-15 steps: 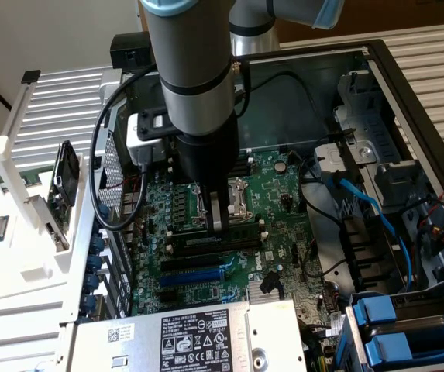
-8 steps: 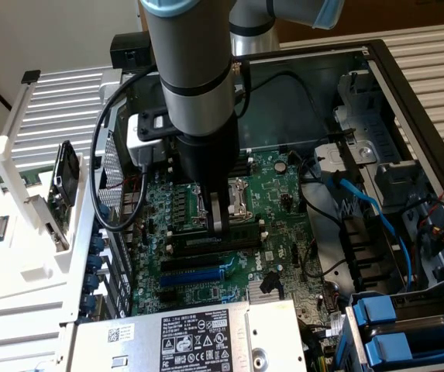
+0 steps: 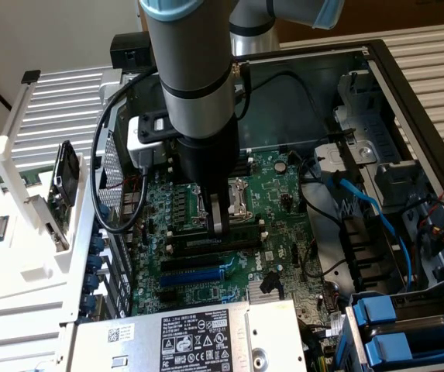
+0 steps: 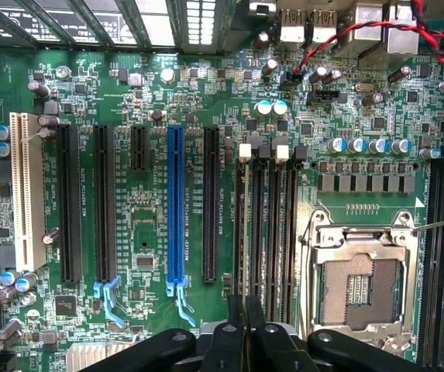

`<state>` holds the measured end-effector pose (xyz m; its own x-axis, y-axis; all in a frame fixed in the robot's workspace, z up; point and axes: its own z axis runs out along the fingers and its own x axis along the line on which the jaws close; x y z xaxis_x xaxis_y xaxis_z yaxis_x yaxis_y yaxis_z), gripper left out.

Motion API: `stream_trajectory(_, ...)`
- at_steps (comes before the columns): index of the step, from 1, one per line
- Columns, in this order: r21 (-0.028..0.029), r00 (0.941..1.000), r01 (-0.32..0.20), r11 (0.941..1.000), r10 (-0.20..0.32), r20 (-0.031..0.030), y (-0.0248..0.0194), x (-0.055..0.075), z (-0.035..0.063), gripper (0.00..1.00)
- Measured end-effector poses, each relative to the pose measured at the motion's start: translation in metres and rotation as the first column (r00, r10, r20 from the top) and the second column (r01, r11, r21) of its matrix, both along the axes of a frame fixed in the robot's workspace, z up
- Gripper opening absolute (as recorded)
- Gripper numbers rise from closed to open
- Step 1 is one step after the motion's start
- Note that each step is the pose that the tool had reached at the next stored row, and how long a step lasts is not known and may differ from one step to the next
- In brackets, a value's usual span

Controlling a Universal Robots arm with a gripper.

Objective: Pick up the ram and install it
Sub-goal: 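Insert the ram into the slot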

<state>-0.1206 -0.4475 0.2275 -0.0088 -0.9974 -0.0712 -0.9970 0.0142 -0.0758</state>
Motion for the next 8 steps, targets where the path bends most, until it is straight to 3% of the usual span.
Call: stream_trajectory(8, -0.001, 1.0, 0.0, 1.0, 0.0, 0.0001, 0.0, 0.0, -0.0001, 0.12)
